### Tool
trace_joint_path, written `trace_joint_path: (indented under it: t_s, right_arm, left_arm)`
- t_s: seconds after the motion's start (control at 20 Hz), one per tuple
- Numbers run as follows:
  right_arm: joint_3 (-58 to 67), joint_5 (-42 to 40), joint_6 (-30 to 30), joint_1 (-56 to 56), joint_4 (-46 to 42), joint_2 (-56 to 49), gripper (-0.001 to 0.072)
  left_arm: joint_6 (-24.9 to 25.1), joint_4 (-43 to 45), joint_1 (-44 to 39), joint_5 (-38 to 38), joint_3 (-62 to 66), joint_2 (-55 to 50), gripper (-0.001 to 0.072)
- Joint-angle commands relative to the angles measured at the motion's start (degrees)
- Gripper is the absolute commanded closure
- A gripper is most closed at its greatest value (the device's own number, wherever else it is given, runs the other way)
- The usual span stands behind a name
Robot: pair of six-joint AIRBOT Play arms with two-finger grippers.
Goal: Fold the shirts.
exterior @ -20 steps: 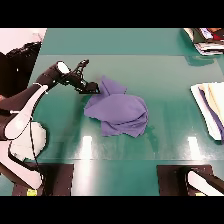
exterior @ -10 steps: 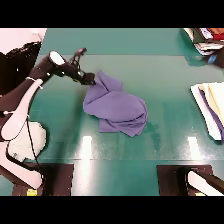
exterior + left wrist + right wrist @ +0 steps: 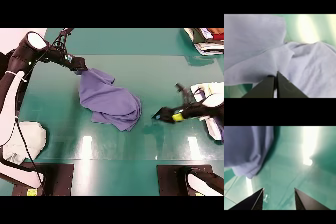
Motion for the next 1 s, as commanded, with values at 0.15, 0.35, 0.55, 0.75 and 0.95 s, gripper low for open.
trace_joint_path:
  t_s: [0.15,0.35,0.55,0.75,0.95]
  right_arm:
    - [-3.87,-13.16,0.09,16.04,8.83,-10.16,0.0286]
    - [2.56,-14.36,0.13,20.83,9.03,-16.63,0.0359]
    - [5.01,-13.38,0.11,21.31,8.52,-18.93,0.0529]
    - [5.01,-13.18,0.17,20.94,2.56,-15.82,0.0698]
    - [7.45,-8.5,6.49,13.79,-10.25,-5.44,0.0698]
  left_arm:
    - [0.0,0.26,0.17,-2.16,0.35,0.24,0.0681]
    - [0.0,0.37,0.17,-3.96,0.35,0.24,0.0681]
    - [0.02,0.5,0.17,-5.29,0.35,0.24,0.0681]
    - [0.0,0.74,0.2,-6.49,0.74,0.74,0.0682]
    - [-0.02,5.38,0.2,-5.79,7.02,5.81,0.0682]
